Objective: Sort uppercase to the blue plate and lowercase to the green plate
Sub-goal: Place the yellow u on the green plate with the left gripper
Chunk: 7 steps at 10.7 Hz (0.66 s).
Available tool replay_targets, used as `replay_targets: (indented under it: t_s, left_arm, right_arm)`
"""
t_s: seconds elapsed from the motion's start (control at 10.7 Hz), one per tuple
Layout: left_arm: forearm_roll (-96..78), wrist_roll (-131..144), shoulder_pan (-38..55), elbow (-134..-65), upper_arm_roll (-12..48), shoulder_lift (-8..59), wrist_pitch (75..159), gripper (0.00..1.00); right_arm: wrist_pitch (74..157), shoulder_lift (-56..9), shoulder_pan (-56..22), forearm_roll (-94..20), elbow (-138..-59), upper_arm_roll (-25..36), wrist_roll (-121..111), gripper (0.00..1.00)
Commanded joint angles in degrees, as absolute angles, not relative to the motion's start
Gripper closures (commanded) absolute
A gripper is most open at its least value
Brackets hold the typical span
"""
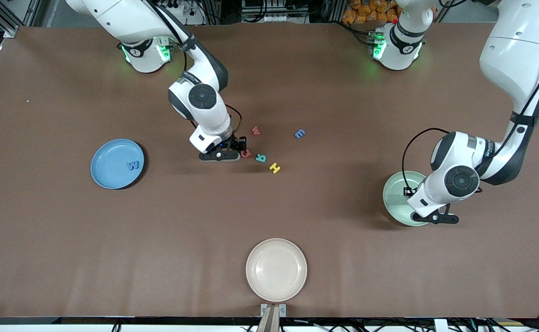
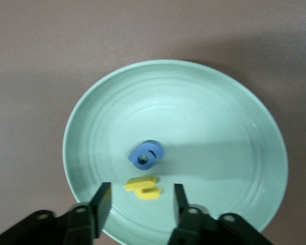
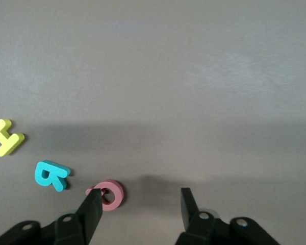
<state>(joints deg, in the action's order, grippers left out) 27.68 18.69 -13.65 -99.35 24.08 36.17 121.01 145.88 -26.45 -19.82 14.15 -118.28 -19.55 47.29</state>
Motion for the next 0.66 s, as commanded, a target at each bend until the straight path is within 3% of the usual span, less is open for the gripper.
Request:
replay_targets:
  t_s: [0.0,0.56]
  left_arm:
    - [24.80,22.83,-12.31,-100.02,26.18,33.41,119.63,0.00]
    - [25.66,46.13,-3.80,-103.70,39.88,31.03,115.66,0.00]
  right_arm:
    - [146.69,-29.53,-21.52,17.05,-115.67,-19.42,50.70,0.25]
    - [146.60,-33.57,-24.35,23.36,-113.29,-18.90,51.24,0.27]
